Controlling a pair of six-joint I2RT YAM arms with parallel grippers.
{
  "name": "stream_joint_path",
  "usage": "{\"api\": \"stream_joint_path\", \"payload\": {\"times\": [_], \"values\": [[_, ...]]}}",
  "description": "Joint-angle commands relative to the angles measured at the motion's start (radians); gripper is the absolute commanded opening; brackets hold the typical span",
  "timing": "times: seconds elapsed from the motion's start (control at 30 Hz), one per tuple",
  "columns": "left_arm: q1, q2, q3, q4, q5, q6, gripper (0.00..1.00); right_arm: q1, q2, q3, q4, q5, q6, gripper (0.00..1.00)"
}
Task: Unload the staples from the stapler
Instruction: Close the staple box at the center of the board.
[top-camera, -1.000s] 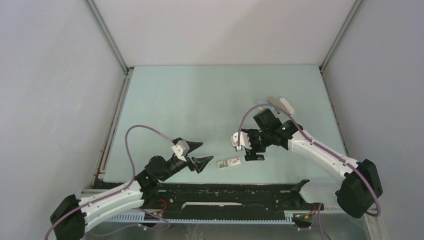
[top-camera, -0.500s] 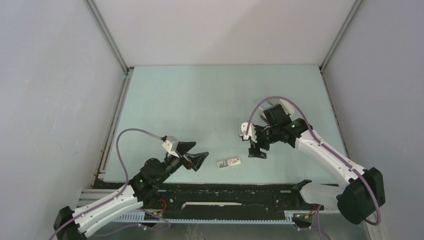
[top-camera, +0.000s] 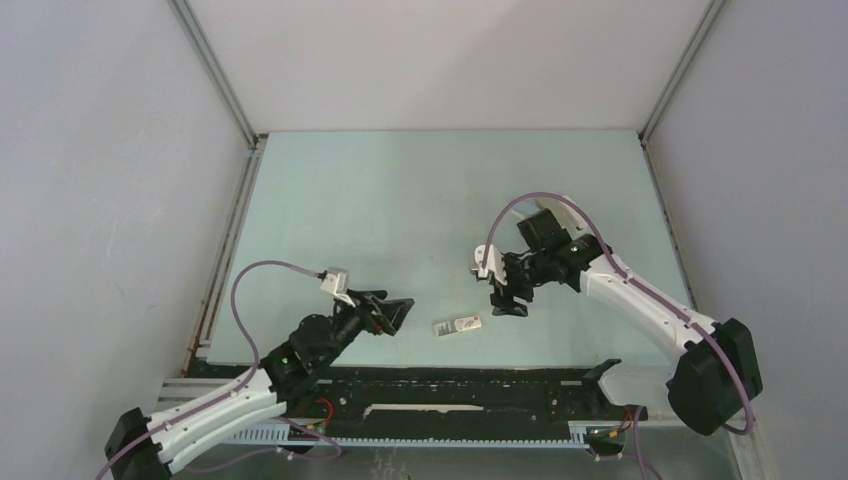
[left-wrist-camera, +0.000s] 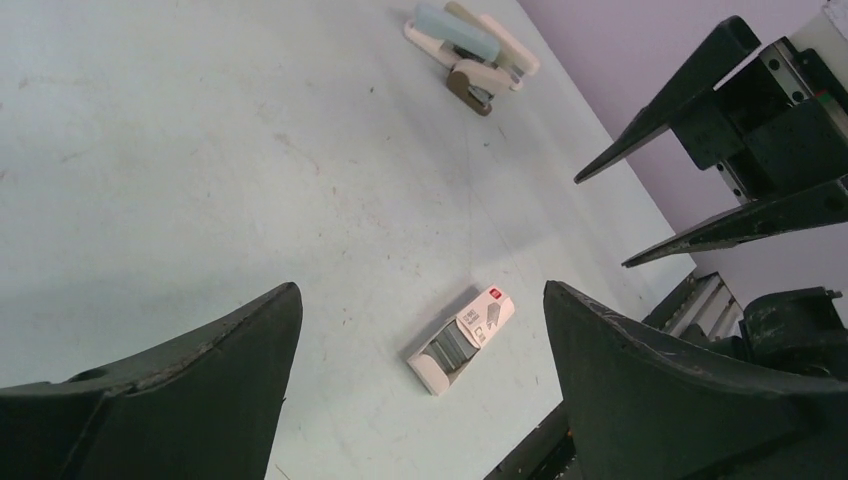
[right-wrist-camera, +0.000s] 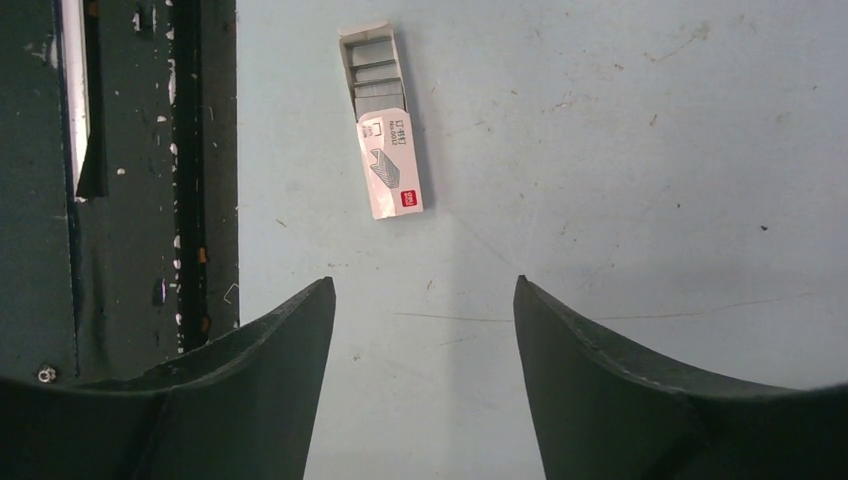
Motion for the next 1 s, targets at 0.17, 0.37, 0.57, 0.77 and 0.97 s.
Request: {"api": "stream_joint_path", "payload": {"times": [0.17, 0.37, 0.57, 0.77, 0.97], "values": [[-0.004, 0.127, -0.025, 0.016, -0.034, -0.145, 1.0, 0.023, 0.078, 0.006, 0.087, 0.1, 0.096, 0.64], [-0.004, 0.248, -0.048, 0.097, -0.023, -0.184, 1.0, 0.018, 0.099, 0.006, 0.098, 0.115, 0.107, 0.56], [-0.003, 0.3, -0.072, 0.148, -0.021, -0.213, 0.98, 0.018, 0.136, 0.006, 0.11, 0.118, 0.124, 0.46], [-0.003, 0.321, -0.079, 0.15, -0.044, -0.231, 0.96, 0.017, 0.152, 0.011, 0.108, 0.117, 0.136, 0.4], [-0.003, 0.396, -0.048, 0.145, -0.051, -0.228, 0.88, 0.014, 0.167, 0.014, 0.097, 0.12, 0.12, 0.37]]}}
